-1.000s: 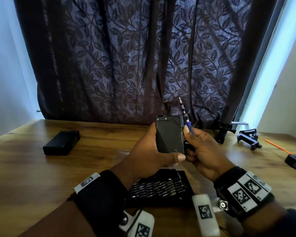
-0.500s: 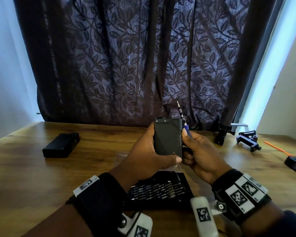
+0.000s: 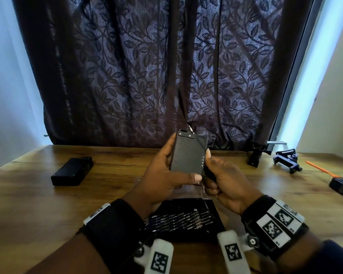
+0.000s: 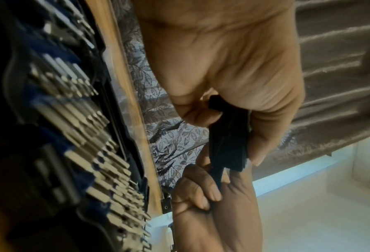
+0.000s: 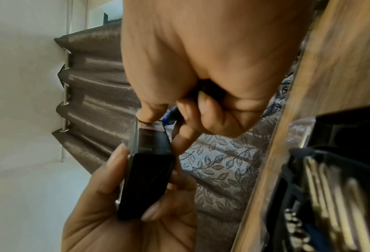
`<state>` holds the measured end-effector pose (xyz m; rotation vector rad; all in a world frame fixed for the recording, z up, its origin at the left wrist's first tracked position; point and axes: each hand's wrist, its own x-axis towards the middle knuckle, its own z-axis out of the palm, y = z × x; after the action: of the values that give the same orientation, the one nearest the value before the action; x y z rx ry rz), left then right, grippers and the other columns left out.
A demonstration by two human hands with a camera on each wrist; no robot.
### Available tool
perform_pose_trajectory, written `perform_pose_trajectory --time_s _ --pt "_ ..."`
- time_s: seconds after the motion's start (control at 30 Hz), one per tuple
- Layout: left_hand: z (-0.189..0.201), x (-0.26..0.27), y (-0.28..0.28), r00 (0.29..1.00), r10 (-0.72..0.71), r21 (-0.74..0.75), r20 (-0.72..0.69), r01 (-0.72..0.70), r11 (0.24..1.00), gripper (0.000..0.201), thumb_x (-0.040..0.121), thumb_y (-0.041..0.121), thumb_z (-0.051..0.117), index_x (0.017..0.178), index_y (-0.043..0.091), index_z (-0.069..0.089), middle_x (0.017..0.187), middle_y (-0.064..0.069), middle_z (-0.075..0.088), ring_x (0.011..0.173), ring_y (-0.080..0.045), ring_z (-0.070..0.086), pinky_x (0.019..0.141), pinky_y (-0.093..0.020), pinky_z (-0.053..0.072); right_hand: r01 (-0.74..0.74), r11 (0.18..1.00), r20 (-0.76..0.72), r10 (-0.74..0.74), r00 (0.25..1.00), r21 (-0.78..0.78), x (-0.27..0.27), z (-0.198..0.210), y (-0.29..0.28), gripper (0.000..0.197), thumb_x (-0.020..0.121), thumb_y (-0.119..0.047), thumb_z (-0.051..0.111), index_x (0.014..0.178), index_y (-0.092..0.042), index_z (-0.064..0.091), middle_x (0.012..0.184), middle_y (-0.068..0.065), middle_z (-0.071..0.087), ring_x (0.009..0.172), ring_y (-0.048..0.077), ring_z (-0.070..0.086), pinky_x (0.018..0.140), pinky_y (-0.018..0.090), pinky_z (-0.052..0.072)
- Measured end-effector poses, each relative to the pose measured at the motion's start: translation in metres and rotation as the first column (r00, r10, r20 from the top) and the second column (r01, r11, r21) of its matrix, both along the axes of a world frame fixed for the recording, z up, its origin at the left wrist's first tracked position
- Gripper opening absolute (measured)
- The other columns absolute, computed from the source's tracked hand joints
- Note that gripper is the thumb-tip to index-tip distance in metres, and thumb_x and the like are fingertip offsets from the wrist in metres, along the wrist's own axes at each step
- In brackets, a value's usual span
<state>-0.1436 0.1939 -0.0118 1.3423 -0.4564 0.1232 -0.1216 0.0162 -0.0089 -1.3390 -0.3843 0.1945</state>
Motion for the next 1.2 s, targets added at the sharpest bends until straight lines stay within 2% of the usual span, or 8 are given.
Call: perform_pose_trajectory --time_s 0.1,0.17,0.27,0.4,0.57,0.7,0.83,1.2 --pt "-0.004 -0.003 -0.004 0.997 -0.019 -0.025 -0.071 0.017 1.0 0.071 0.07 -0.014 0.08 0.13 0.019 0.058 0.096 0.0 0.074 0.078 -0.013 0.067 0.051 -0.02 0.047 0.019 0.999 0.032 -0.017 0.999 -0.044 -0.001 0.001 0.002 0.041 0.098 -0.049 0.049 0.078 -0.029 0.079 0.06 -0.006 0.059 0.044 0.008 0.029 0.048 0.026 0.016" --pt "-0.006 -0.005 -0.007 0.992 -0.024 -0.065 -0.127 0.016 0.998 0.067 0.075 -0.013 0.078 0.126 0.026 0.059 0.098 -0.003 0.075 0.079 -0.016 0.07 0.052 -0.024 0.053 0.074 0.996 0.046 -0.072 0.996 -0.053 0.003 0.0 0.001 0.043 0.091 -0.054 0.057 0.094 -0.014 0.075 0.065 -0.001 0.056 0.046 0.011 0.029 0.046 0.023 0.019" --pt "-0.007 -0.005 -0.007 0.977 -0.053 -0.113 -0.207 0.03 0.993 0.067 0.084 -0.013 0.071 0.128 0.036 0.057 0.113 -0.007 0.077 0.091 -0.026 0.075 0.057 -0.031 0.061 0.143 0.985 0.058 -0.138 0.989 -0.092 0.001 -0.001 0.001 0.036 0.089 -0.053 0.061 0.082 -0.019 0.069 0.062 -0.001 0.051 0.042 0.008 0.031 0.039 0.02 0.025" --pt "-0.002 -0.003 -0.002 0.974 0.004 -0.115 -0.227 -0.031 0.993 0.064 0.086 -0.009 0.071 0.13 0.034 0.057 0.118 -0.011 0.075 0.099 -0.034 0.074 0.057 -0.03 0.06 0.232 0.972 0.09 -0.228 0.97 -0.043 -0.006 0.007 0.003 0.018 0.098 -0.027 0.064 0.102 -0.009 0.063 0.057 -0.008 0.062 0.038 -0.001 0.048 0.037 0.012 0.036" --pt "0.011 0.005 0.017 0.93 0.217 -0.277 -0.297 -0.302 0.912 0.035 0.098 0.028 0.066 0.132 0.024 0.058 0.114 -0.018 0.076 0.094 -0.04 0.074 0.046 -0.025 0.053 0.565 0.804 0.542 -0.397 0.741 -0.185 -0.001 0.011 -0.009 0.011 0.088 -0.019 0.079 0.094 -0.025 0.071 0.069 -0.005 0.067 0.06 0.009 0.06 0.06 0.027 0.047" --pt "0.019 0.013 0.04 0.853 0.37 -0.413 -0.367 -0.506 0.757 0.046 0.093 0.056 0.068 0.127 0.025 0.061 0.12 -0.017 0.074 0.109 -0.043 0.072 0.047 -0.028 0.053 0.644 0.734 0.766 -0.282 0.577 -0.215 -0.02 0.023 -0.008 0.018 0.082 -0.024 0.084 0.097 -0.033 0.078 0.085 -0.02 0.075 0.081 -0.003 0.07 0.071 0.009 0.051" --pt "0.025 0.016 0.053 0.805 0.46 -0.449 -0.374 -0.592 0.67 0.038 0.093 0.053 0.069 0.119 0.025 0.064 0.112 -0.013 0.077 0.102 -0.038 0.075 0.048 -0.028 0.053 0.593 0.741 0.798 -0.13 0.588 -0.316 -0.032 0.026 -0.001 0.019 0.082 -0.029 0.082 0.1 -0.034 0.081 0.091 -0.027 0.075 0.087 -0.009 0.07 0.076 0.007 0.051" --pt "0.025 0.014 0.046 0.816 0.524 -0.445 -0.244 -0.575 0.687 0.037 0.097 0.038 0.069 0.12 0.01 0.064 0.109 -0.025 0.074 0.097 -0.05 0.071 0.039 -0.025 0.046 0.604 0.728 0.829 -0.089 0.552 -0.324 -0.035 0.025 0.001 0.021 0.082 -0.027 0.083 0.099 -0.038 0.08 0.092 -0.032 0.073 0.088 -0.011 0.069 0.077 0.008 0.052"
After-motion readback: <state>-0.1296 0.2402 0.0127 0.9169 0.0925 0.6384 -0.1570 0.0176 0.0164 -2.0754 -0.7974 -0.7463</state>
